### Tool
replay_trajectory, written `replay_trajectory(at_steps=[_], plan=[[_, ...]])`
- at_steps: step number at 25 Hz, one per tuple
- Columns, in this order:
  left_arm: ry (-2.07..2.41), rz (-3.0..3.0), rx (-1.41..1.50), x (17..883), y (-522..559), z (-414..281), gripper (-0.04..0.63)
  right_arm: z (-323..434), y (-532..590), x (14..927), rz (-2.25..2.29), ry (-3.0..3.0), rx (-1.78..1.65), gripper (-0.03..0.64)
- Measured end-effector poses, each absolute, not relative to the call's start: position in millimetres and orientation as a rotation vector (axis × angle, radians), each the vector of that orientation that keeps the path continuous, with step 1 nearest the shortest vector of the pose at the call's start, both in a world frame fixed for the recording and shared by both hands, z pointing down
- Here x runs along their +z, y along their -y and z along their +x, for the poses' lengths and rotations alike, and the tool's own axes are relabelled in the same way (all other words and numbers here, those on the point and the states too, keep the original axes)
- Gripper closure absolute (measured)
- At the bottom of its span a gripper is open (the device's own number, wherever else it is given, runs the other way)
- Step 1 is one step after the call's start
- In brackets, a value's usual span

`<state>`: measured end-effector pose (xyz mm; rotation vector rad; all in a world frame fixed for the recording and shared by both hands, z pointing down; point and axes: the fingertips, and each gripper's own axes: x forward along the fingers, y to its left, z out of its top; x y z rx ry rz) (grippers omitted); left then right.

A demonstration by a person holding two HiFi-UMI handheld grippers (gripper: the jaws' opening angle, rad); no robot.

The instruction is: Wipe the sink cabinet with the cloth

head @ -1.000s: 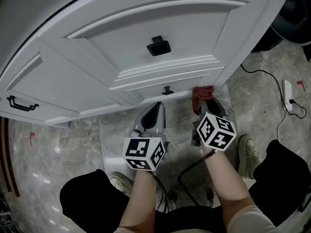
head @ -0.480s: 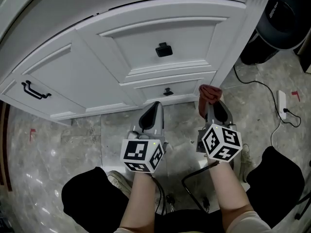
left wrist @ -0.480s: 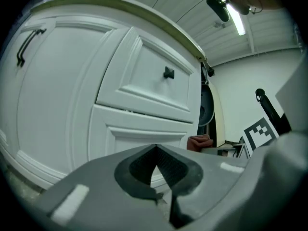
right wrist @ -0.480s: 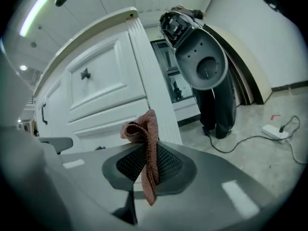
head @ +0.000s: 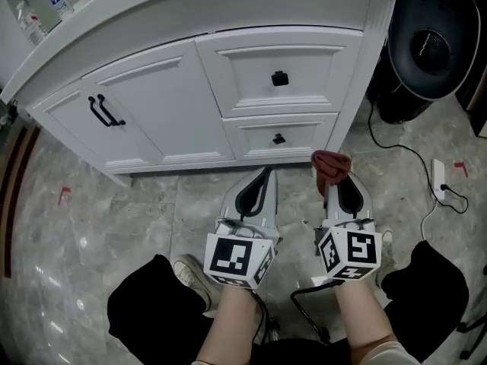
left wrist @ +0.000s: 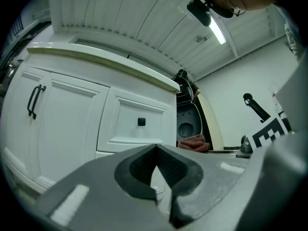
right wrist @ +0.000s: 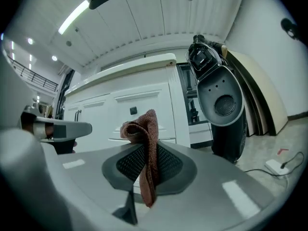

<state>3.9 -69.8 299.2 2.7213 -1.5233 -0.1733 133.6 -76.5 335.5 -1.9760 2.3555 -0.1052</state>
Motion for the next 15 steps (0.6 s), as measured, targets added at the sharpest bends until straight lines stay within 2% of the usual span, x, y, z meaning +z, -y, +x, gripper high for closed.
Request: replay_trajectory(at_steps=[15], plan=[[1.553,2.750,-0.166,287,-94,-30,0.595,109,-77,323,-1.953,-2.360,-0.123,0.540]])
